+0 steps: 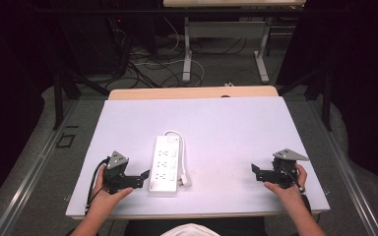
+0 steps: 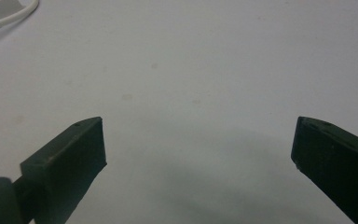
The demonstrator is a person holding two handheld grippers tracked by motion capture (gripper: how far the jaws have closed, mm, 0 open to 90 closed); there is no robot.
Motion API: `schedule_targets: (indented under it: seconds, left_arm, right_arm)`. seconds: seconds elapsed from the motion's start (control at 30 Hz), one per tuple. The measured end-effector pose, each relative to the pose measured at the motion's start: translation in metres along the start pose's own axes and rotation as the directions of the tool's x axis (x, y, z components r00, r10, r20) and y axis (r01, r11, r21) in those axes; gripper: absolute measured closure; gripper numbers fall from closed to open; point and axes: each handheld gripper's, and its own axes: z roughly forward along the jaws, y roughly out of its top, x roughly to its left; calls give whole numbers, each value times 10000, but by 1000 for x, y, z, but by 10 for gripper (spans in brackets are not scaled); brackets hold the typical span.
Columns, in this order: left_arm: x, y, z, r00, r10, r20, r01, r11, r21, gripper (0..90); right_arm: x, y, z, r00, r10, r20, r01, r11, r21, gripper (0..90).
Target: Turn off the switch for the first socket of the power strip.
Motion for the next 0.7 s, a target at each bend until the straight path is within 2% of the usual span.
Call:
schedule_targets:
  seconds: [0.17, 0.3, 0.47, 0.57, 0.7]
  left_arm:
    - [-3, 11, -2, 10000, 12, 89, -10, 9999, -131, 49]
    - [-7, 21, -2, 9997, 237, -29, -238, 9996, -164, 114]
    - [-9, 40, 1, 9999, 109, 128, -106, 9997, -223, 145]
    - [-10, 46, 1, 9998, 81, 154, -77, 9996, -287, 161]
    - [-10, 59, 0, 9996, 160, 241, -157, 9998, -120, 177]
  right_arm:
    - [4, 2, 1, 9999, -80, -152, 79, 10000, -20, 36]
    - [4, 2, 3, 9999, -29, -165, 29, 10000, -19, 36]
    - [5, 2, 1, 9999, -34, -166, 34, 10000, -26, 43]
    - [5, 2, 1, 9998, -36, -206, 36, 10000, 5, 48]
    - [5, 1, 1, 9998, -63, -198, 63, 10000, -15, 59]
